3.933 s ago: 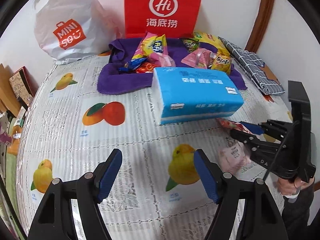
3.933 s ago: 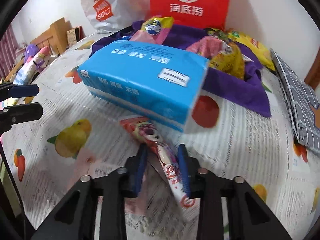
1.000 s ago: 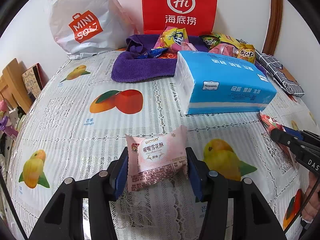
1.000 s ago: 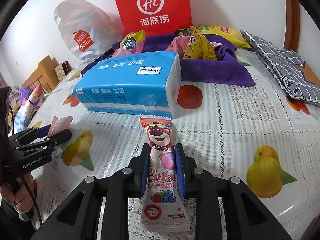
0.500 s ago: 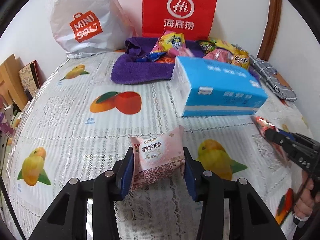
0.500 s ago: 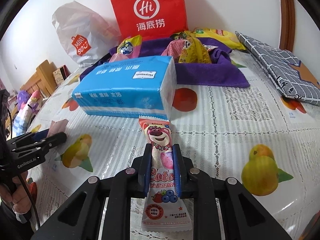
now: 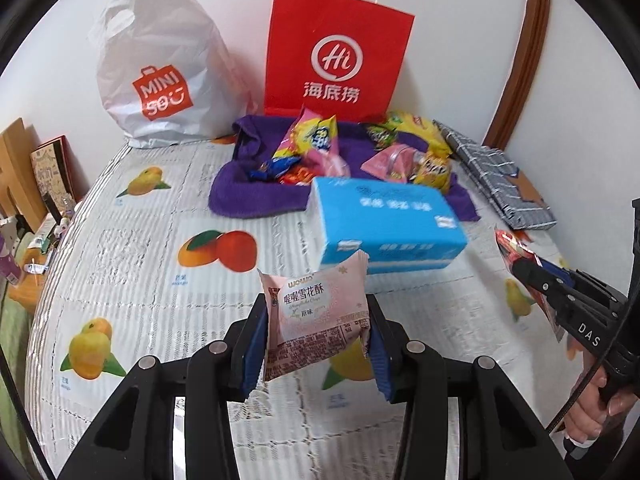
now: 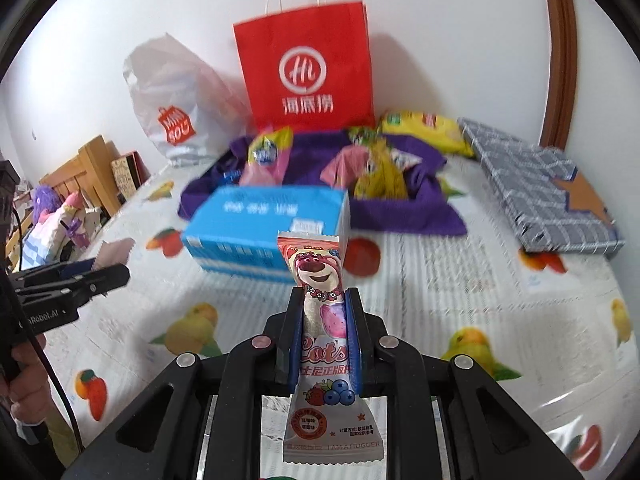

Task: Organize snacks
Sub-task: 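Lift and carry the pastry packet with the left tool while the right carries the candy stick over the towel, then open the left tool dropping the pastry packet while the right drops the candy stick onto the towel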

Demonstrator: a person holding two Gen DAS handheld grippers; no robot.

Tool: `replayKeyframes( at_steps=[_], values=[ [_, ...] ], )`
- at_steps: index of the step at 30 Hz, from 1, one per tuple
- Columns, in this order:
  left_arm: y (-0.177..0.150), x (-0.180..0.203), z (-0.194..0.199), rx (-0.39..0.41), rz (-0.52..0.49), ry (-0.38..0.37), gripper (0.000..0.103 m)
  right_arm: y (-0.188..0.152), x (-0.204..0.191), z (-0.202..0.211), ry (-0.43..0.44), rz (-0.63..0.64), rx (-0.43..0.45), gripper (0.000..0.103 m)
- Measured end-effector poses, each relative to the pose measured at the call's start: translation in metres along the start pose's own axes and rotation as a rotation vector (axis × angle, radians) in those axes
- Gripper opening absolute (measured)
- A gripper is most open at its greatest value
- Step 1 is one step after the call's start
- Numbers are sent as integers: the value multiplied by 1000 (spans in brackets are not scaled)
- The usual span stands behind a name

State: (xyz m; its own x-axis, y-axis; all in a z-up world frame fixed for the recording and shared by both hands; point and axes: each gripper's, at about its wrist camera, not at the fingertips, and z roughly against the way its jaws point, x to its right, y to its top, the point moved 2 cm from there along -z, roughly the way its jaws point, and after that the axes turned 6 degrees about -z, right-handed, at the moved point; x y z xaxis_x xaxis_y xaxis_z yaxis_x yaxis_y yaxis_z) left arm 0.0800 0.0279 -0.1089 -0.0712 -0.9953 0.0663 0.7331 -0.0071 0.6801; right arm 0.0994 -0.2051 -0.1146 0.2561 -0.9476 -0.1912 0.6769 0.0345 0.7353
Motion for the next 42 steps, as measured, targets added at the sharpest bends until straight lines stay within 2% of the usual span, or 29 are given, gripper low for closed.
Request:
replayKeyframes(
  at_steps=[7, 13, 23, 34, 42],
  values=[
    [19, 7, 16, 20, -2, -36, 43, 34, -9, 26, -19, 13, 61, 19],
    [44, 3, 16, 39, 3, -28, 43, 62, -15, 25, -31, 8, 83, 19],
    [101, -18, 2, 74, 27, -2, 43, 114, -6, -17, -76, -57, 39, 19],
    [164, -30, -30, 79, 35, 3, 43, 174, 1, -65, -45, -104, 49, 19],
    [192, -35, -67, 50, 60, -5, 43, 214, -2, -98, -12, -104, 55, 19]
  ],
)
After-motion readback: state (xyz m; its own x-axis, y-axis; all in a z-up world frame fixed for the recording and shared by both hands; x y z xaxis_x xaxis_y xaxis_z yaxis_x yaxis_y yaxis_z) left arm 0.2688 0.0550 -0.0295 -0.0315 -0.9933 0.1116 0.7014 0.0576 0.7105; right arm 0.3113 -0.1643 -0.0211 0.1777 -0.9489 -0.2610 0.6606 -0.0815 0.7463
